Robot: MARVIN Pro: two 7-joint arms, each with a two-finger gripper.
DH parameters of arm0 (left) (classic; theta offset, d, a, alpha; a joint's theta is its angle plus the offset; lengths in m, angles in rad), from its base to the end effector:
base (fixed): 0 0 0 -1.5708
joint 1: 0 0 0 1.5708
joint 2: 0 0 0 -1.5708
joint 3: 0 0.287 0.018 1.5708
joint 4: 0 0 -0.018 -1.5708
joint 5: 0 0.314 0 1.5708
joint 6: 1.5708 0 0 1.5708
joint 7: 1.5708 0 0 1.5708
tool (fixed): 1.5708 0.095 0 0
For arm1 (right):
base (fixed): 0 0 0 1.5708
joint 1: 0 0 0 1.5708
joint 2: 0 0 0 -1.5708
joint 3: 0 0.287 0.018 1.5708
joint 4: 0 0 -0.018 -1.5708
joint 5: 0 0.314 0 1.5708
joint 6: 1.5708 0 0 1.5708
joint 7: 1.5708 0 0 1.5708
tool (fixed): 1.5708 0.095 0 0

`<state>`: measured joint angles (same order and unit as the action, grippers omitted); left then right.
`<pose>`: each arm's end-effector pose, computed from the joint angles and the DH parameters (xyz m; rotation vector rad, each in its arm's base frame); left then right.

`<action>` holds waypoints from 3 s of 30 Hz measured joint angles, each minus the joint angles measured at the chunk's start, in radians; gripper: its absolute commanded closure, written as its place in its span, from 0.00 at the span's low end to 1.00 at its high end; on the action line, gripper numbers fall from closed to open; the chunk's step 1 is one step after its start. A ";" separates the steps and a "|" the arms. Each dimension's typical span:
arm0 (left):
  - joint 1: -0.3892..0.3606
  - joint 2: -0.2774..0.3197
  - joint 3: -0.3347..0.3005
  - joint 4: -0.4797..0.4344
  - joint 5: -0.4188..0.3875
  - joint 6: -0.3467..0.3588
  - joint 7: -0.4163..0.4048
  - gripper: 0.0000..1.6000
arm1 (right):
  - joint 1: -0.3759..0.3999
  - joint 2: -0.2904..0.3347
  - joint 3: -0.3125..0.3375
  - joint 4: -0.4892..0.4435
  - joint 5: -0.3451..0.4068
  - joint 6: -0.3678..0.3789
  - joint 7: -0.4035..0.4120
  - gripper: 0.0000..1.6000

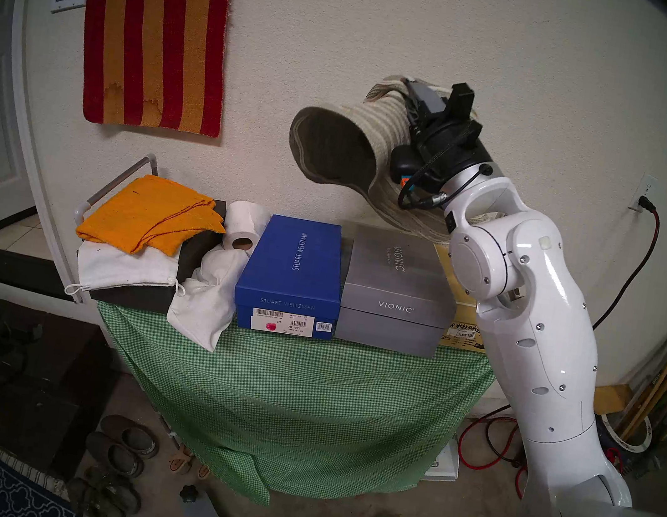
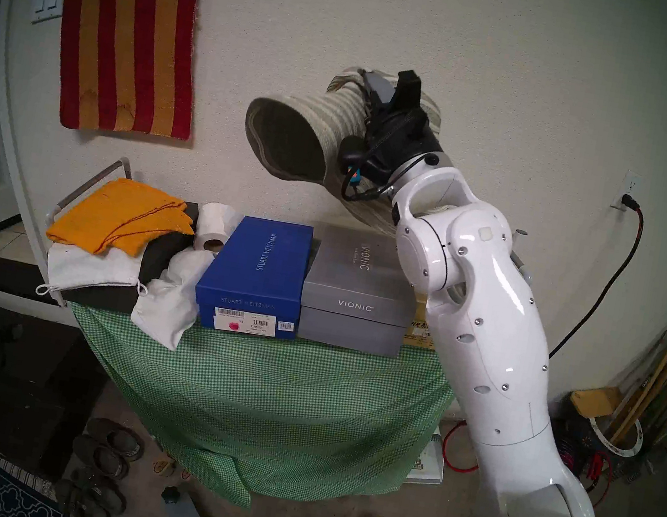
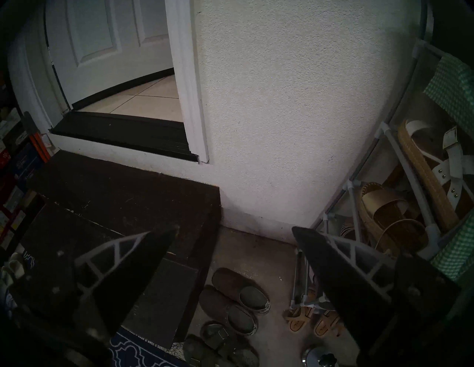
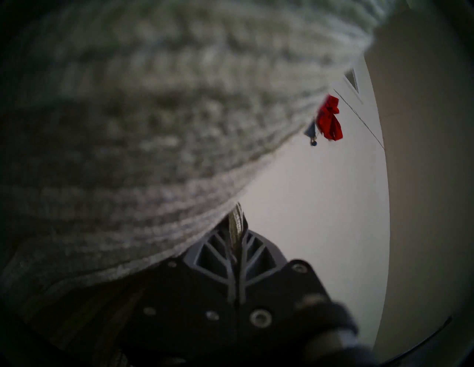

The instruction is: Lift the object off the cloth, cover the shoe rack with the cloth, put the object back

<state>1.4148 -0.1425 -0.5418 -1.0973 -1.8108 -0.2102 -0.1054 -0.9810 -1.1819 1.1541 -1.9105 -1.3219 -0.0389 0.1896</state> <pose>0.2668 0.4351 -0.3374 -2.6056 -0.4990 -1.3322 0.4429 0.0919 0.0121 0.3277 1.1872 1.5400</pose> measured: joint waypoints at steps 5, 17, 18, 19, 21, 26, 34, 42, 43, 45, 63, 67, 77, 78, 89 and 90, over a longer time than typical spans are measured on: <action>0.017 0.007 0.012 -0.021 -0.023 -0.024 0.039 0.00 | 0.015 0.014 -0.045 0.027 -0.009 -0.061 0.034 1.00; 0.038 0.019 0.017 -0.079 -0.064 -0.086 0.112 0.00 | 0.105 0.036 -0.083 0.019 0.011 -0.198 0.172 1.00; 0.039 0.019 0.017 -0.081 -0.065 -0.087 0.114 0.00 | 0.108 0.036 -0.084 0.019 0.013 -0.203 0.177 1.00; 0.040 0.020 0.017 -0.087 -0.070 -0.094 0.122 0.00 | 0.118 0.038 -0.084 0.018 0.020 -0.216 0.194 1.00; 0.044 0.021 0.016 -0.097 -0.076 -0.107 0.136 0.00 | 0.135 0.041 -0.084 0.017 0.029 -0.235 0.221 1.00; 0.053 0.024 0.016 -0.119 -0.091 -0.138 0.171 0.00 | 0.179 0.042 -0.084 0.025 0.047 -0.275 0.276 1.00; 0.063 0.025 0.016 -0.139 -0.102 -0.167 0.203 0.00 | 0.225 0.034 -0.079 0.063 0.062 -0.303 0.326 1.00; 0.079 0.028 0.016 -0.167 -0.117 -0.214 0.253 0.00 | 0.298 0.002 -0.064 0.129 0.080 -0.316 0.380 1.00; 0.079 0.028 0.016 -0.167 -0.117 -0.214 0.253 0.00 | 0.298 0.002 -0.064 0.129 0.080 -0.316 0.380 1.00; 0.084 0.029 0.015 -0.177 -0.120 -0.233 0.272 0.00 | 0.320 -0.019 -0.064 0.165 0.081 -0.305 0.392 1.00; 0.129 0.031 0.014 -0.238 -0.129 -0.388 0.414 0.00 | 0.377 -0.137 -0.150 0.350 0.072 -0.257 0.427 1.00; 0.143 0.032 0.015 -0.246 -0.131 -0.423 0.449 0.00 | 0.369 -0.140 -0.169 0.358 0.081 -0.265 0.465 1.00; 0.161 0.032 0.007 -0.267 -0.132 -0.482 0.504 0.00 | 0.373 -0.110 -0.170 0.335 0.114 -0.308 0.601 0.24; 0.162 0.032 0.004 -0.273 -0.132 -0.489 0.511 0.00 | 0.377 -0.101 -0.165 0.328 0.121 -0.317 0.628 0.00; 0.165 0.033 -0.021 -0.311 -0.107 -0.529 0.551 0.00 | 0.402 -0.046 -0.123 0.239 0.201 -0.381 0.805 0.00; 0.165 0.033 -0.024 -0.315 -0.104 -0.532 0.555 0.00 | 0.405 -0.044 -0.119 0.227 0.213 -0.386 0.821 0.00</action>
<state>1.5801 -0.1092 -0.5654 -1.4121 -1.9149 -0.7427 0.4497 -0.5763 -1.2257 1.0355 -1.6833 -1.1093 -0.4249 1.0105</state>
